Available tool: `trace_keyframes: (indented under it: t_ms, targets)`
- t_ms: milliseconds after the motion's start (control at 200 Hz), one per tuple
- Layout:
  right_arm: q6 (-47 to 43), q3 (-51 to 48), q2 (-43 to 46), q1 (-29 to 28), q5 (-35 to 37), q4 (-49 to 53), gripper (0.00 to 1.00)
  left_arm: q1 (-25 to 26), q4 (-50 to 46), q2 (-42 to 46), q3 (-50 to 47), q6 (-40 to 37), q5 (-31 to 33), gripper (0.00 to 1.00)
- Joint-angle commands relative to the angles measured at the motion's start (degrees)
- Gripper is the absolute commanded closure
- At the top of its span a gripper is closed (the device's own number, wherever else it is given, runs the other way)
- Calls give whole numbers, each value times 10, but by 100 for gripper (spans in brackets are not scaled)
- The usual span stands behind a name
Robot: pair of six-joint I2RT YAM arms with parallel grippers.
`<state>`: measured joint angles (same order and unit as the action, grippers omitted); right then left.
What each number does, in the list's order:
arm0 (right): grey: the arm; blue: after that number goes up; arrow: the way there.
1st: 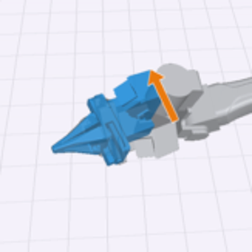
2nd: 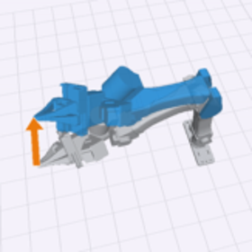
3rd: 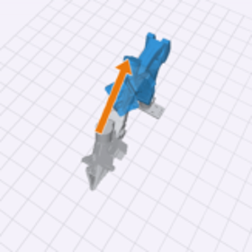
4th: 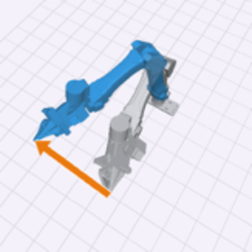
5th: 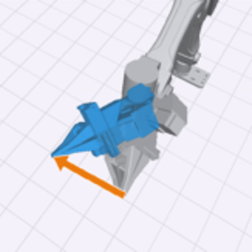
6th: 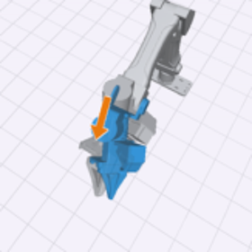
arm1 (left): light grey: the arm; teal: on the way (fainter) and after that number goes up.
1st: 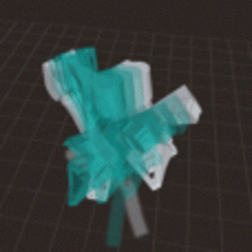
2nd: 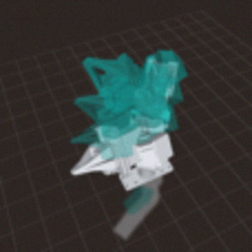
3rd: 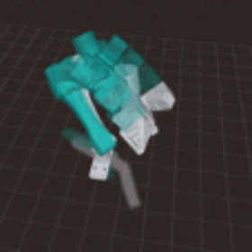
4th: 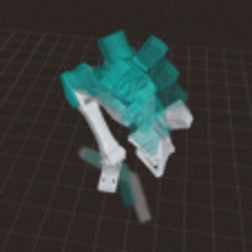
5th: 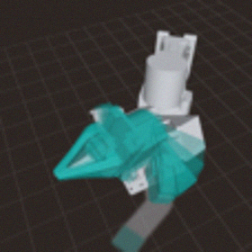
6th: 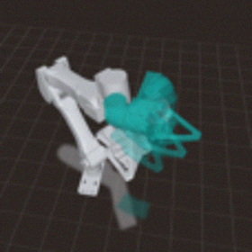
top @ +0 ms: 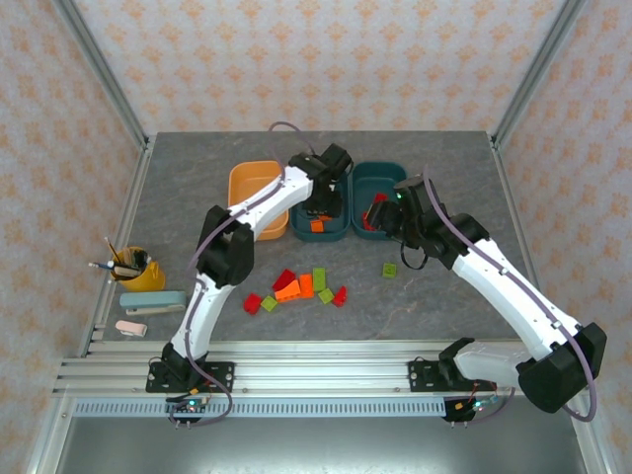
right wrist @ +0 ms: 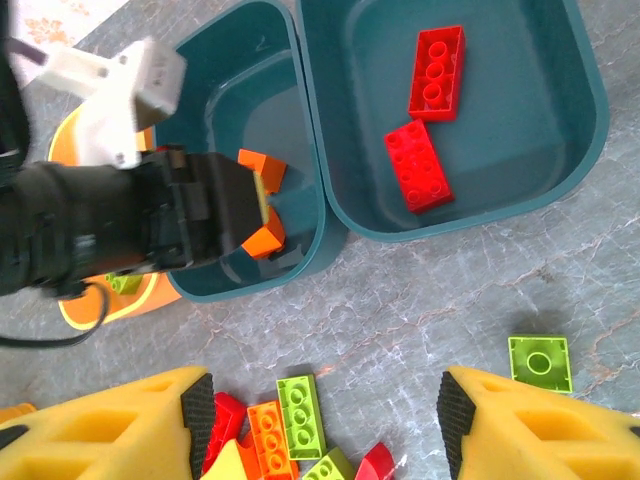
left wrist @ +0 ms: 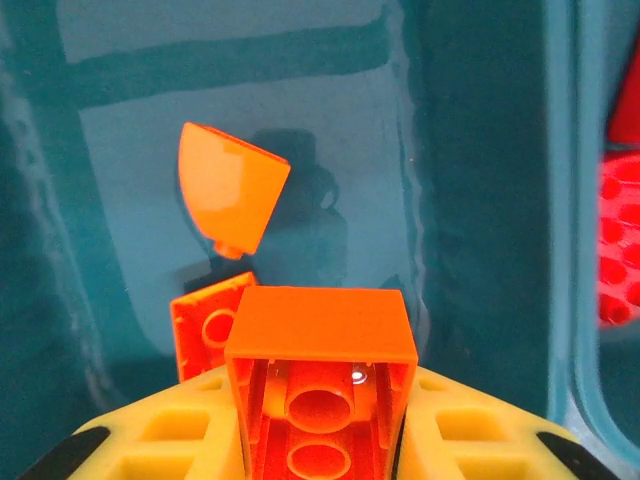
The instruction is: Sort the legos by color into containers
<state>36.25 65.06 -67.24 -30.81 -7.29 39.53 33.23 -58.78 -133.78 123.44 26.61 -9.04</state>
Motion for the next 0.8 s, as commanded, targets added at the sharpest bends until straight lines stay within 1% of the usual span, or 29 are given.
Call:
trace_keyframes:
  t_ms: [0,140,245,315,395,505,520,610,696,761,796]
  targets:
    - [10,6,7,2,-6,19,37,-2,-21,-22,33,28,-17,68]
    - [14,-11,15,2,-4,28,37,-2,-21,-39,30,36,-18,64]
    - [21,-24,23,2,-4,29,37,-2,-15,-33,23,36,-26,54]
    - [21,-29,26,2,-4,31,37,-2,-14,-23,24,35,-22,46]
    - [16,-31,27,2,-1,37,37,-2,-14,-4,27,37,-16,39]
    - [1,-29,30,2,7,52,37,-2,-19,24,36,37,-9,35]
    - [-1,-29,30,2,9,54,37,-3,-19,30,36,51,-9,34]
    - [-18,-23,33,2,14,68,37,-3,-19,62,28,67,-6,32]
    - [-39,-15,33,2,9,84,37,-2,-11,105,2,82,0,30]
    - [-64,-11,30,-1,-11,90,38,-2,-6,144,-29,93,6,29]
    - [-80,-10,27,-12,-22,92,38,-2,-1,167,-49,98,8,29]
